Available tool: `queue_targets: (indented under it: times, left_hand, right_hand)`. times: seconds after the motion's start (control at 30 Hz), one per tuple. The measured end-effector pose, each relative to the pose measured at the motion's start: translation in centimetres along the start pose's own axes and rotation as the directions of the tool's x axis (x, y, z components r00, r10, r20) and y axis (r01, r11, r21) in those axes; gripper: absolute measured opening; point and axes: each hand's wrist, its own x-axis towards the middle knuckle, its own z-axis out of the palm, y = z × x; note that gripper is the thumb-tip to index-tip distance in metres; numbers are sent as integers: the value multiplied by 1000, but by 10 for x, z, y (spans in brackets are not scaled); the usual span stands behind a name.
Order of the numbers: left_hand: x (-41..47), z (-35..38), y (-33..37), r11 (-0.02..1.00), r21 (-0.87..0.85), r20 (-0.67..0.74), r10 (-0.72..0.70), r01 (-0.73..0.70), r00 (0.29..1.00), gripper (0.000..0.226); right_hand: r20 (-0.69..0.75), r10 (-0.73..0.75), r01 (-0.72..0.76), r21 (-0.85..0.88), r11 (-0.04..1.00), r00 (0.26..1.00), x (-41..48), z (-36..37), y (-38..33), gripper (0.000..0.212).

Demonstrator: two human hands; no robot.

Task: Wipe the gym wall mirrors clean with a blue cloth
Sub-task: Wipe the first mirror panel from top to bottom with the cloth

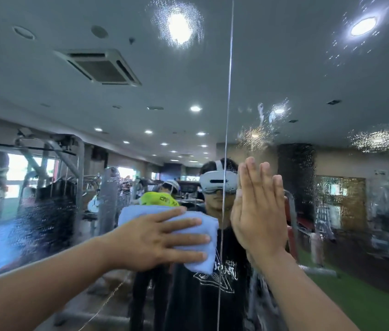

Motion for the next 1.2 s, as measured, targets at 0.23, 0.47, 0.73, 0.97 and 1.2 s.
queue_targets:
  times: [0.23, 0.47, 0.73, 0.97, 1.2]
  left_hand:
    - [54, -22, -105, 958, 78, -145, -263, 276, 954, 53]
    - [75, -13, -79, 839, 9, -301, -516, 544, 802, 41]
    - [5, 5, 40, 963, -31, -77, -268, 267, 960, 49]
    - [-2, -3, -21, 887, 19, -78, -458, 461, 885, 73]
    - [63, -9, -22, 333, -194, -175, -937, 923, 302, 60]
  right_hand:
    - [-14, -4, 4, -1, 1000, 1000, 1, 2, -1, 59]
    - [-48, -18, 18, 10, 1000, 999, 1, 0, 0, 57]
    - [-32, -1, 1, 11, 1000, 999, 3, -2, -1, 56]
    - [-1, 4, -4, -8, 1000, 1000, 5, -8, -5, 58]
    - [86, 154, -162, 93, 982, 984, 6, -17, -28, 59]
